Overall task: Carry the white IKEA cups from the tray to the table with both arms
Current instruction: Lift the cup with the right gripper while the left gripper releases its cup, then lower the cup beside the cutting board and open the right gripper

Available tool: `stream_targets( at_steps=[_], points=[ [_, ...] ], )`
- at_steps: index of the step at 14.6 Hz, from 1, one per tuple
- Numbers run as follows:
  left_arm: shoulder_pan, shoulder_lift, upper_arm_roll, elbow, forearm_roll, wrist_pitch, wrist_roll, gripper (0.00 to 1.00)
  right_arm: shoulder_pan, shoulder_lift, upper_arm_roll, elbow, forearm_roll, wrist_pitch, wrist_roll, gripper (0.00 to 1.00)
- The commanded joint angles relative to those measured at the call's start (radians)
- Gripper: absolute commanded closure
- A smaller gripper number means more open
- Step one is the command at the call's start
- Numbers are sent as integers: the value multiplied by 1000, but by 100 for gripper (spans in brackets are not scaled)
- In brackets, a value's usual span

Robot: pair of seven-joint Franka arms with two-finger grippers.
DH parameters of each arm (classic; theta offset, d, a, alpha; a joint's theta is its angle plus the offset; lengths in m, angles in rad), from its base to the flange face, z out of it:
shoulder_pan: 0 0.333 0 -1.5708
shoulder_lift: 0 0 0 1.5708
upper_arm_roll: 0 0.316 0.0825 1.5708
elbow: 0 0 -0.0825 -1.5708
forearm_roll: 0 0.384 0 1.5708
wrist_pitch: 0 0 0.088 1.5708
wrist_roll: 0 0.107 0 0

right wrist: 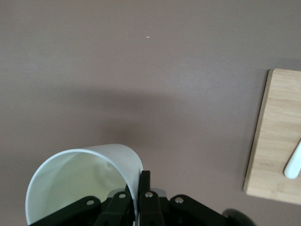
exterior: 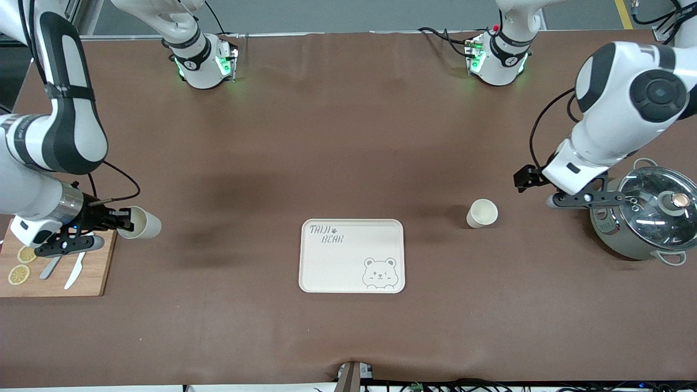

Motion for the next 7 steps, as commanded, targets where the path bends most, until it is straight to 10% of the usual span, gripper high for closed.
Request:
stream_targets(
  at_steps=[1,3,7],
  points=[
    [-1,71,0,128,-18,-32,-14,0,-14,15,17,-111,28,165,-41,100],
    [-24,123,14,252,-5,-122,-13,0,-8,39,17,-140,52,227,-43,100],
    [-283,151,349,352,2,-190,17,0,-3,81,19,-145,54,280,-44,100]
  ],
)
